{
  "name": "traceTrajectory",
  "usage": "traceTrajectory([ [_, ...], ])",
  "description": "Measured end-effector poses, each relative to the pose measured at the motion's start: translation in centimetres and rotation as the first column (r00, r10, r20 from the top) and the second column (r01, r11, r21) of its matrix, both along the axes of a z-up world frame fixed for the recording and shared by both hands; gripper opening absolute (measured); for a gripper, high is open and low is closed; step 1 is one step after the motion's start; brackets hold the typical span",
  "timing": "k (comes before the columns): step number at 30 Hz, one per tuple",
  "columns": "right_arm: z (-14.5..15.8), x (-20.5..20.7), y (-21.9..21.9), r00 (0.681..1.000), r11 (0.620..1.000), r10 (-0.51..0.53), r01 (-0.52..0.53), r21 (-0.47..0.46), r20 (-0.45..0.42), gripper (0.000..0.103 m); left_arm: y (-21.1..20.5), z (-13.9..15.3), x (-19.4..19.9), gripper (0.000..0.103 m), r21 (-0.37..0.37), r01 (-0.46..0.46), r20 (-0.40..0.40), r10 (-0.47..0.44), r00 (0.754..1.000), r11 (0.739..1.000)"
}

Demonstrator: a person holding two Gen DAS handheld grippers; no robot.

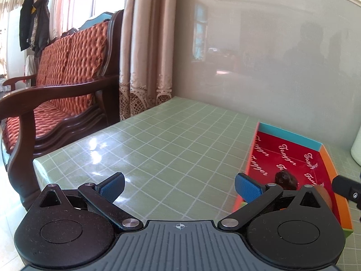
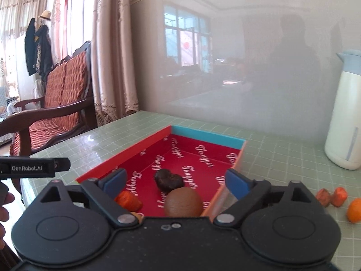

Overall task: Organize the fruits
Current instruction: 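Carry the tangerine with the right tool into the red box and release, then move the left tool to the dark brown fruit and close on it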

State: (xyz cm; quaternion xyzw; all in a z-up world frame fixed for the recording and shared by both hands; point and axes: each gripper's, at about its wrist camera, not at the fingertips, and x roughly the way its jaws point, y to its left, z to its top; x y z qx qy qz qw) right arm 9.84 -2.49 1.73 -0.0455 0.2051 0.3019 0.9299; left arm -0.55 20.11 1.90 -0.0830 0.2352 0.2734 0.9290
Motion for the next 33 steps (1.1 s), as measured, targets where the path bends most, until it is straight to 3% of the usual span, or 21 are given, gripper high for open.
traceTrajectory([
  [6,0.3,0.4,-3.2,0.989,0.989,-0.146,0.146,-0.004,0.0,0.103,-3.2,0.2,1.0,0.103,0.03,0.083,0.005,-0.083,0.997,0.996],
  [12,-0.1,0.8,-7.7,0.949,0.949,-0.315,0.315,-0.019,-0.022,0.103,-7.9,0.6,1.8,0.103,0.092,0.203,0.032,-0.207,0.978,0.975],
  [22,-0.4,0.4,-16.1,0.815,0.815,-0.578,0.577,-0.04,-0.022,0.103,-16.5,0.4,3.4,0.103,0.182,0.429,0.036,-0.442,0.896,0.885],
  [28,-0.2,-0.9,-20.4,0.762,0.763,-0.646,0.647,-0.007,-0.04,0.103,-21.1,0.1,5.3,0.103,0.212,0.536,-0.009,-0.547,0.837,0.817],
  [33,-0.1,-1.8,-22.7,0.726,0.726,-0.687,0.687,0.01,-0.04,0.103,-23.6,-0.5,8.3,0.103,0.173,0.588,-0.06,-0.588,0.807,0.79],
])
